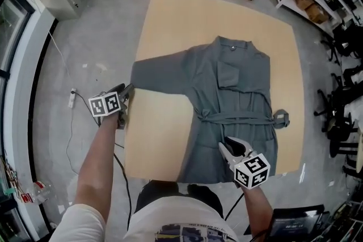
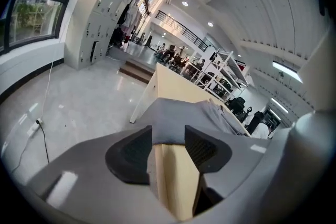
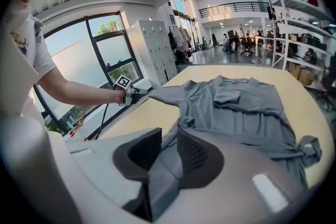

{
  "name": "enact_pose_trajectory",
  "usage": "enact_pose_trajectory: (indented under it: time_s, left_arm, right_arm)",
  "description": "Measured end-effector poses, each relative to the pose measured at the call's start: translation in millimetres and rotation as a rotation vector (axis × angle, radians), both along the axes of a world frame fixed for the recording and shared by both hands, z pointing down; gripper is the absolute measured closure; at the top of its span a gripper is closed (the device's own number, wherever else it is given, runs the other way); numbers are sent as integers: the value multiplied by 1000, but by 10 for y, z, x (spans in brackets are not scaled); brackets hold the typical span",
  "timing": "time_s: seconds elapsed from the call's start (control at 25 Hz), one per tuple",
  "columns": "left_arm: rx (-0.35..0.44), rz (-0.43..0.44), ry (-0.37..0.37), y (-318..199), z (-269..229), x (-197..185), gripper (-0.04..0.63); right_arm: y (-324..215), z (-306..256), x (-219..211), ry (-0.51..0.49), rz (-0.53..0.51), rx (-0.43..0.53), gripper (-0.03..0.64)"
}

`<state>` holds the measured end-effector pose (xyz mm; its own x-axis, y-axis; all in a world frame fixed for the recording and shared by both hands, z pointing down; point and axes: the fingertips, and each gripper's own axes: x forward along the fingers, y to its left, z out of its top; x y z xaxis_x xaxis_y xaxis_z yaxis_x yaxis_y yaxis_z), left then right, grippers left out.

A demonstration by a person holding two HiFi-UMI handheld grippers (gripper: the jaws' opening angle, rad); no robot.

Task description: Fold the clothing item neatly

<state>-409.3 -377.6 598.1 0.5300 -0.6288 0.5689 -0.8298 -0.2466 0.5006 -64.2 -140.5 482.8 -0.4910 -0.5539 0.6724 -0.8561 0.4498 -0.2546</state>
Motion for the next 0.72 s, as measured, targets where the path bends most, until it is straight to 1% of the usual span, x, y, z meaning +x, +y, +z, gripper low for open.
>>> enact_pose_trajectory:
  time_s: [0.12, 0.24, 0.32, 0.4, 0.44, 0.56, 0.64, 0.72]
  left_arm:
    - [-27, 4, 24, -112, 122, 3, 375]
    - [-64, 30, 46, -168, 251, 62, 356]
    - [-92, 35, 72, -190, 323, 85, 348]
    - [-117, 32, 115, -198, 366, 105, 348]
    - [-129, 34, 143, -201, 376, 127, 356]
    - [-155, 38, 214, -218, 384, 197, 415]
    - [-165, 39, 226, -222, 389, 204, 408]
    - [-159, 34, 215, -223, 373, 176, 415]
  right_arm:
    - [-25, 57, -11, 4, 10, -13, 534]
    - [-52, 90, -5, 9, 21, -20, 534]
    - [-62, 100, -10, 12, 26, -25, 534]
    - [-53, 114, -5, 14, 33, -32, 534]
    - [-50, 121, 5, 14, 37, -35, 534]
    - [-44, 131, 58, 16, 52, -40, 534]
    - [-41, 133, 99, 17, 64, -41, 534]
    - [-39, 136, 139, 20, 74, -40, 534]
